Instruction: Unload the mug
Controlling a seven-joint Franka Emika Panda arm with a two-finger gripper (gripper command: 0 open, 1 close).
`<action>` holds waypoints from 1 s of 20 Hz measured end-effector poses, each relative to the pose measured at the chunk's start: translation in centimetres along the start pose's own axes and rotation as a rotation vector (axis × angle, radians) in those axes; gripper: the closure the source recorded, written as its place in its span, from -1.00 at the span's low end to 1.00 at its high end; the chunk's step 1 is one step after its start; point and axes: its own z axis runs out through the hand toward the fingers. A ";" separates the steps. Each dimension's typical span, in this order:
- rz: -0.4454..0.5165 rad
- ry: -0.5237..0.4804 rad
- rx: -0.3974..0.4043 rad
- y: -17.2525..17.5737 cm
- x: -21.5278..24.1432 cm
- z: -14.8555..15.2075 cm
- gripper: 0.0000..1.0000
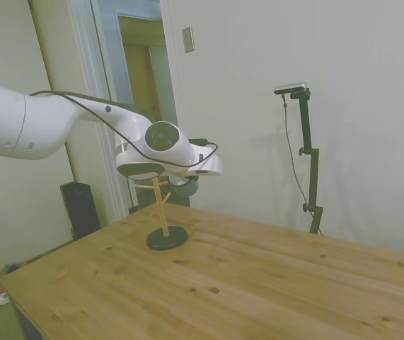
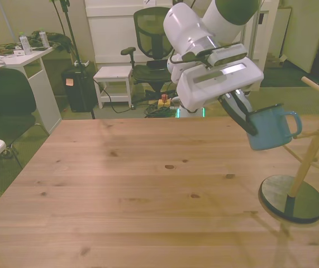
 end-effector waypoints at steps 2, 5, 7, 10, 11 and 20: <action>0.006 0.007 -0.004 0.4 0.3 -0.3 1.00; 0.024 0.024 -0.017 1.6 1.1 -1.3 1.00; 0.035 0.026 -0.019 2.3 1.5 -2.0 1.00; 0.046 0.000 -0.016 2.9 0.1 -3.1 1.00; 0.046 -0.015 -0.011 2.8 -0.7 -3.6 1.00; 0.013 -0.096 -0.001 2.7 -7.4 -8.3 1.00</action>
